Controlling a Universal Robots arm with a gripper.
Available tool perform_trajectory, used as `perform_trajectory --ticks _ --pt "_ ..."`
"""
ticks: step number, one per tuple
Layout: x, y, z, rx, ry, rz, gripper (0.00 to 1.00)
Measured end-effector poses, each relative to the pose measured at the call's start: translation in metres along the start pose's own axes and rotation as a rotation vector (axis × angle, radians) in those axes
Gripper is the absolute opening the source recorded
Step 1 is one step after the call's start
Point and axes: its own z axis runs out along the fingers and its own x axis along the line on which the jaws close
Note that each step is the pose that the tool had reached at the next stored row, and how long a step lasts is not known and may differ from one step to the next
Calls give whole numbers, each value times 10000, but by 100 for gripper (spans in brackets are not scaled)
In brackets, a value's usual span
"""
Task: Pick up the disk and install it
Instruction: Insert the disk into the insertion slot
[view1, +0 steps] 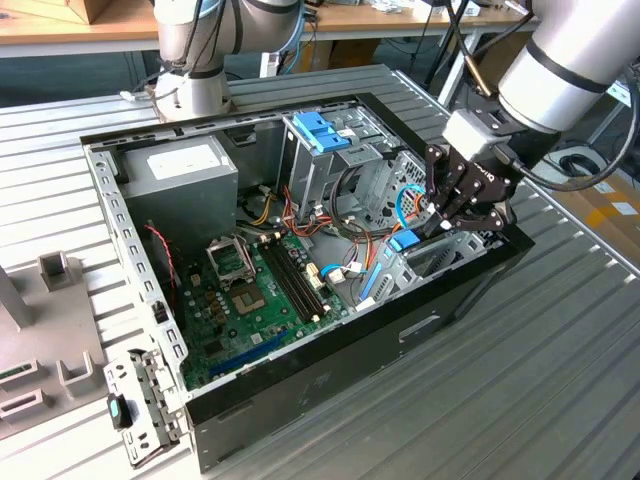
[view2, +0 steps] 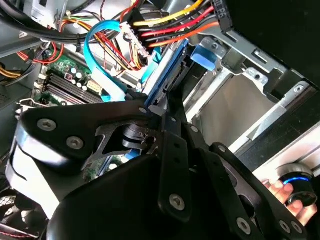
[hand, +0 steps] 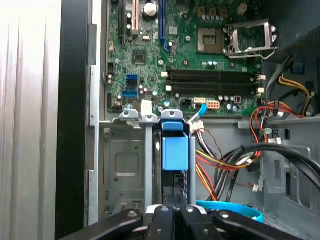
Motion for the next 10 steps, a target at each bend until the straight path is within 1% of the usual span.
perform_trajectory --ticks 2,4,5,6,8,10 --pt "-3 0 -52 -1 18 1 10" --pt "-5 1 -81 -1 14 2 10" --pt "-7 1 -109 -2 19 2 10" --pt "-9 2 -140 -2 18 2 10" --pt "-15 7 -228 -1 20 2 10" --pt "-19 11 -282 -1 16 2 10"
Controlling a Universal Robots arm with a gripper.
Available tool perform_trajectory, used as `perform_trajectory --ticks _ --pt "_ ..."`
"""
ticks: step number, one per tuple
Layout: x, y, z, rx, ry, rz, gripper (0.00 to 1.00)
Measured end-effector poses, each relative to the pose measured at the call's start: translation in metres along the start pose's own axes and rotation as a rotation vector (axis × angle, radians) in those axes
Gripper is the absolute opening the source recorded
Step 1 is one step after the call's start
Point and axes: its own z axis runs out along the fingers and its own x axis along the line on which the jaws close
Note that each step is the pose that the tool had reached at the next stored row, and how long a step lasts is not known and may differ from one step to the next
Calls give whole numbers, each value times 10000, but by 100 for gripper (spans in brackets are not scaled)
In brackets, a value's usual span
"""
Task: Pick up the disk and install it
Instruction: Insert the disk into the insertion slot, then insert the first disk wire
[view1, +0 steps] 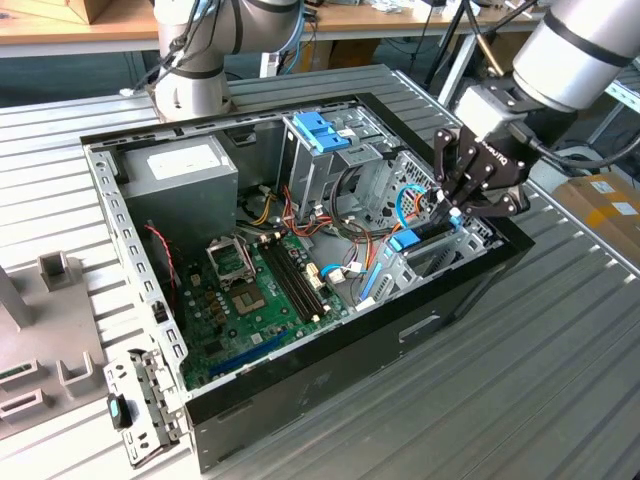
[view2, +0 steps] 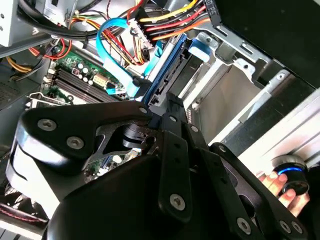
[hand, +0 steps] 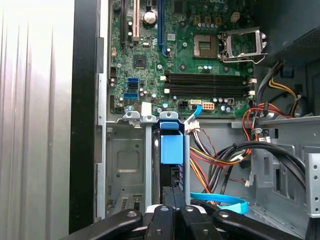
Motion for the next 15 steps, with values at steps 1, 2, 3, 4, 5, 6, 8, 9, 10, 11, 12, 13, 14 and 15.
perform_trajectory --ticks 1,2,3,4,5,6,8,9,10,11,12,13,14,15 --pt "-3 3 -46 0 2 -1 10" --pt "-4 4 -67 0 0 -1 10" --pt "-6 6 -92 0 1 0 10" --pt "-10 10 -137 0 1 0 10" --pt "-11 12 -162 0 0 0 10" --pt "-13 14 -187 0 1 0 10" --pt "-18 21 -275 0 1 -1 10" --pt "-21 25 -315 0 0 0 10" --pt "-23 27 -343 0 2 -1 10" --pt "-24 28 -365 0 2 -1 10" --pt "-24 29 -371 0 -1 -1 10" --pt "-24 29 -371 0 -1 -1 10" --pt "-25 29 -371 0 -2 -1 10" --pt "-25 29 -372 0 -1 -1 10"
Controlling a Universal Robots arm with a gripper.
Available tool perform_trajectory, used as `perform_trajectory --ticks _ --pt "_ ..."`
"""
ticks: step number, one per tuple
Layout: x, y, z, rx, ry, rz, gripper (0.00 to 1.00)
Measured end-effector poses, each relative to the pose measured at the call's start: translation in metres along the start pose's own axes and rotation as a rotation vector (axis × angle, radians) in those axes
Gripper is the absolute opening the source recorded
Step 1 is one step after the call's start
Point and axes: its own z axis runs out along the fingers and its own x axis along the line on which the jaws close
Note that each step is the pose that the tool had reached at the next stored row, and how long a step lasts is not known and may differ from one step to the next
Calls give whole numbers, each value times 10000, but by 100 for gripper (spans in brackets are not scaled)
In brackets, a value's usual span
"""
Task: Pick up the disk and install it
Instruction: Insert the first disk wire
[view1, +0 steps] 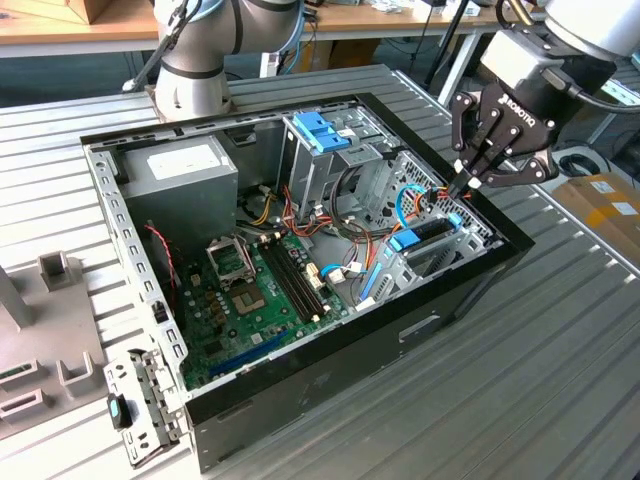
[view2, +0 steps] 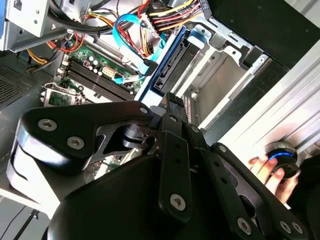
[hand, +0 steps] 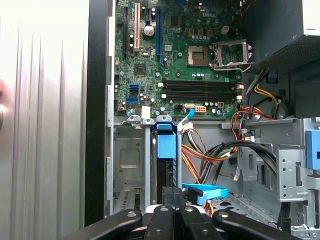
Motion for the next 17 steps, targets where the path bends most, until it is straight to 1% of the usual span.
perform_trajectory --ticks 4,5,6,7,8,9,10,11,12,17 --pt "0 0 -3 0 2 0 10" --pt "0 0 -4 0 2 0 11" --pt "0 0 -4 0 2 0 17" --pt "0 0 -5 0 2 0 17" --pt "0 0 -6 0 3 0 24" --pt "0 0 -6 0 2 0 36" --pt "0 0 -7 0 1 0 42" --pt "0 1 -7 0 2 0 42" --pt "0 1 -8 0 2 0 48" --pt "-1 1 -11 0 3 -1 48"
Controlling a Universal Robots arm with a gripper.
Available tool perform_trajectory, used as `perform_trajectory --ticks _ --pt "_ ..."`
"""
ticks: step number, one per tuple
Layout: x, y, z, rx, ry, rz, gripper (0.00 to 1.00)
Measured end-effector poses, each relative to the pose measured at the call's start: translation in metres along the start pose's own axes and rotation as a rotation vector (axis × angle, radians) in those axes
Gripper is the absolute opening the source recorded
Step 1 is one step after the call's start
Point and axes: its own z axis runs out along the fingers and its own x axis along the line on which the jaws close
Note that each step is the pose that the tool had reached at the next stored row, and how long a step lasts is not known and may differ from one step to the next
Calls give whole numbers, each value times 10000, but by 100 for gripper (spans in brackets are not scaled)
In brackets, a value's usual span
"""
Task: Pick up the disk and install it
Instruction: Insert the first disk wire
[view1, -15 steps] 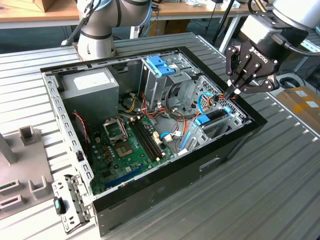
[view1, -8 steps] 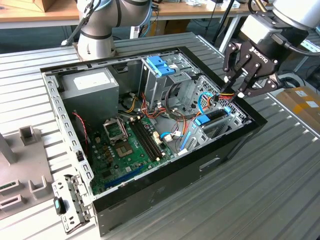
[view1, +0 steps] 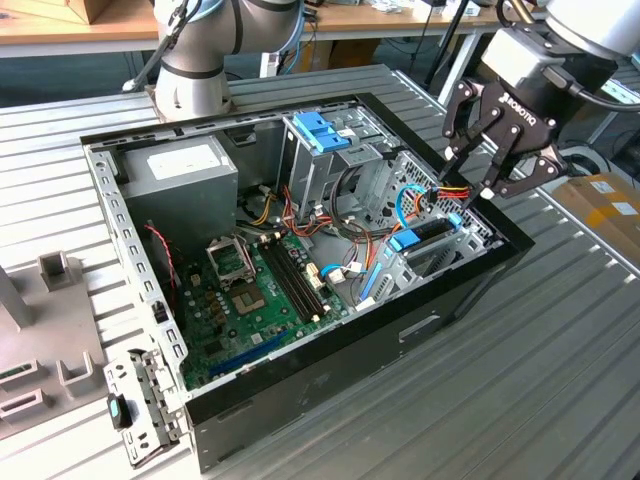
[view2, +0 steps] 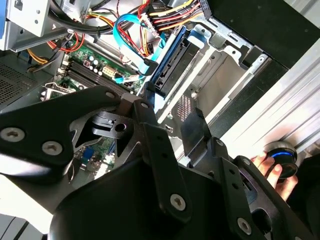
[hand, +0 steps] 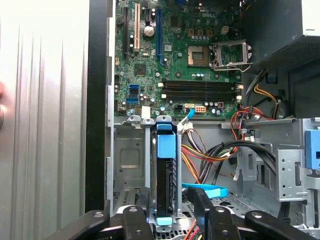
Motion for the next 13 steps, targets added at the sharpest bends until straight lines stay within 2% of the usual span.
perform_trajectory --ticks 6,13 --pt "-45 -42 2 -16 20 -249 48" --pt "-50 -91 11 -96 120 -1447 48"
